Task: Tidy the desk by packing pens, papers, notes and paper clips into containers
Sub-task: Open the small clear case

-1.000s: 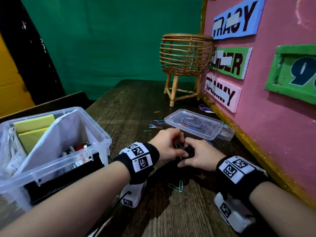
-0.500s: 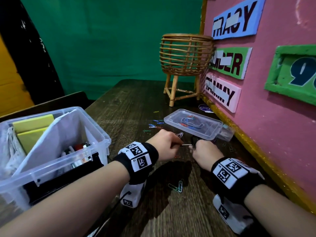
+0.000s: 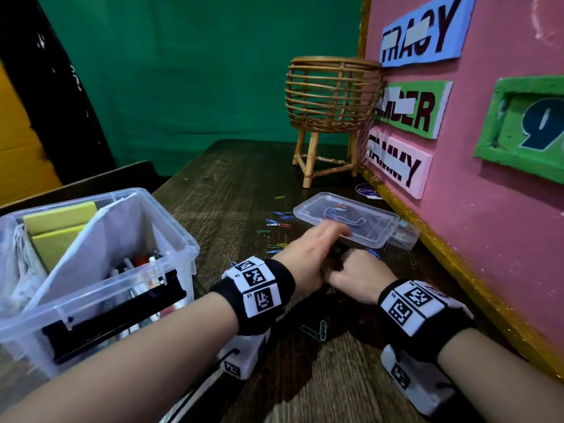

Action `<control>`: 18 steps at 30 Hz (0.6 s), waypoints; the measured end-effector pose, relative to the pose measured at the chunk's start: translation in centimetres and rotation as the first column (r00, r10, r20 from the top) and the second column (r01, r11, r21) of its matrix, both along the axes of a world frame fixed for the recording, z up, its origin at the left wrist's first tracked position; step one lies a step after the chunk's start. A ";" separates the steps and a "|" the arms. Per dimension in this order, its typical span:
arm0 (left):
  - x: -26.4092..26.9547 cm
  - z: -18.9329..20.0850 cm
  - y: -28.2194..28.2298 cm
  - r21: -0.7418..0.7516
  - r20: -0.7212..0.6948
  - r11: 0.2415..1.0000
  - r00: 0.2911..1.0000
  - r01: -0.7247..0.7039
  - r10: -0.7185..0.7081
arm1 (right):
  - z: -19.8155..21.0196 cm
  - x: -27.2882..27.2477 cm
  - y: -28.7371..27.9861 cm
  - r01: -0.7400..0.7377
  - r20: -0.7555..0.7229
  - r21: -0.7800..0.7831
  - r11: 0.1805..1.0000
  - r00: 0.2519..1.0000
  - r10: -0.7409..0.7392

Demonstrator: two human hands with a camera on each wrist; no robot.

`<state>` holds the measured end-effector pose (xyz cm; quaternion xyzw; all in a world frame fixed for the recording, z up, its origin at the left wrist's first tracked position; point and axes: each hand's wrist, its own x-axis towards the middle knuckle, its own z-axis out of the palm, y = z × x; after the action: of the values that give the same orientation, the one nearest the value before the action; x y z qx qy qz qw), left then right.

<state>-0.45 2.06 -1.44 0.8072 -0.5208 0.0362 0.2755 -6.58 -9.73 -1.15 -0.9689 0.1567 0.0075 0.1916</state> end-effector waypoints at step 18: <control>0.2 0.9 0.0 0.258 0.150 0.916 0.949 -0.308 0.277 | -0.3 0.2 -0.8 -0.094 0.154 0.008 0.996 0.984 0.092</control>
<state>-0.21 2.11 -0.53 0.9034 -0.4084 0.0479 0.1215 -6.39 -10.56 -1.42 -0.9713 0.0960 -0.0568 0.2100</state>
